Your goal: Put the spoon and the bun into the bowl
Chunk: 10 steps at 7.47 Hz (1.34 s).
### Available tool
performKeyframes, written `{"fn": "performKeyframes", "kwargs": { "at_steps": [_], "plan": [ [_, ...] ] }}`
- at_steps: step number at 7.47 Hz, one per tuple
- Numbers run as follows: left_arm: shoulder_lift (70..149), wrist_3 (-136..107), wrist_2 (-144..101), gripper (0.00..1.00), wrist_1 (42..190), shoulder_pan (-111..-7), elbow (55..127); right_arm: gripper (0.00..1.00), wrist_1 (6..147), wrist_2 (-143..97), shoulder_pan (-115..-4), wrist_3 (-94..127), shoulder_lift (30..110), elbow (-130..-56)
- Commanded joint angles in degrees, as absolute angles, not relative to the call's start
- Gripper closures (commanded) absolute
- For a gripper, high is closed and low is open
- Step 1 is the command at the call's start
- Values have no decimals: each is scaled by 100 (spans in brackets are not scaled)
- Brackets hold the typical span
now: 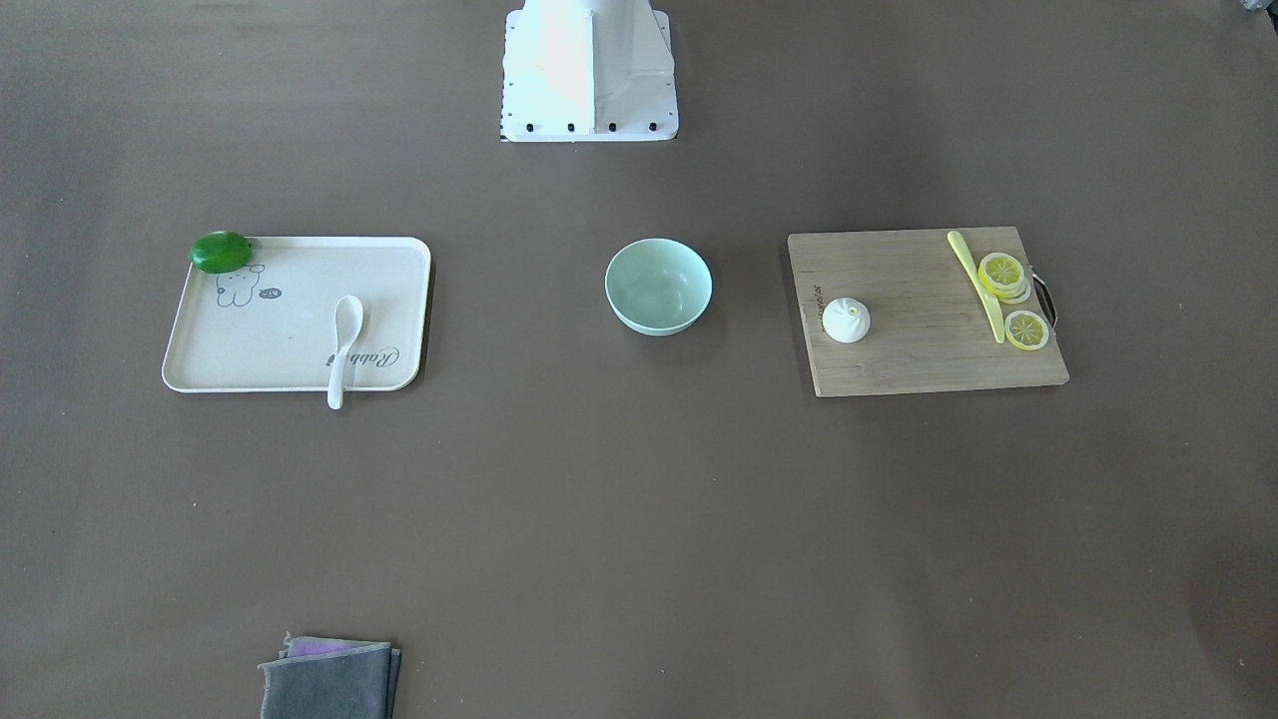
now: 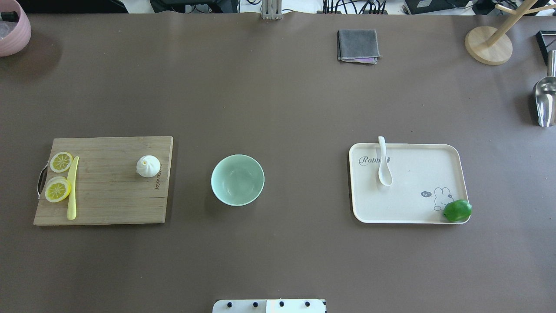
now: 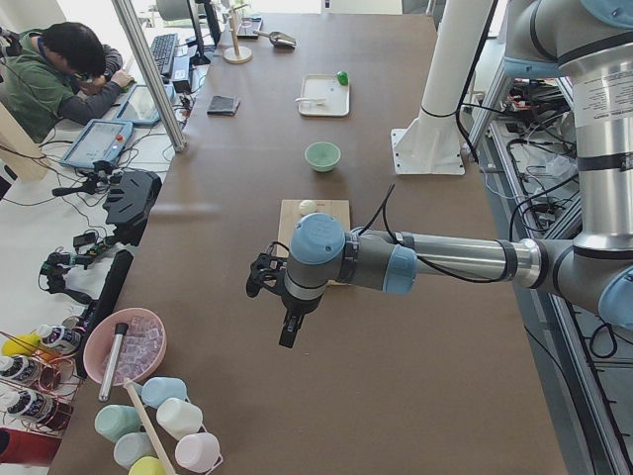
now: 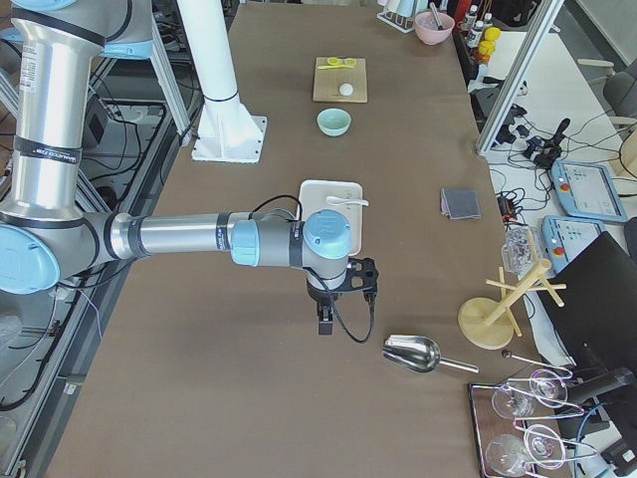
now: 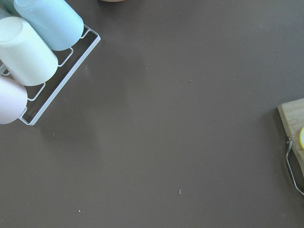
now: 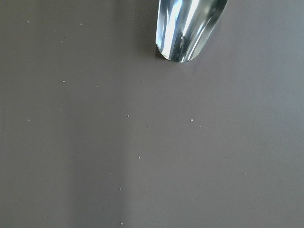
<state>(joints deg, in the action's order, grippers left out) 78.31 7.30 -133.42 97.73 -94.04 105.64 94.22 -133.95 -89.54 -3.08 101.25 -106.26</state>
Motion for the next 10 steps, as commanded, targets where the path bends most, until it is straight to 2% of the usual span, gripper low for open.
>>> {"fn": "performKeyframes", "kwargs": {
  "at_steps": [1, 2, 6, 10],
  "plan": [
    [7666, 782, -13281, 1, 9913, -9404, 10573, 0, 9422, -13395, -8939, -308, 10125, -10626],
    [7455, 808, -13280, 1, 10480, -9404, 10512, 0, 9413, -13395, -8930, -308, 10134, -10626],
    [7505, 782, -13289, 1, 10547, -9387, 10520, 0, 9178, -13612, -8930, -273, 10125, -10626],
    [7838, 765, -13324, 1, 10965, -9396, 10460, 0, 7053, -13990, -8930, -220, 10134, -10600]
  ]
}}
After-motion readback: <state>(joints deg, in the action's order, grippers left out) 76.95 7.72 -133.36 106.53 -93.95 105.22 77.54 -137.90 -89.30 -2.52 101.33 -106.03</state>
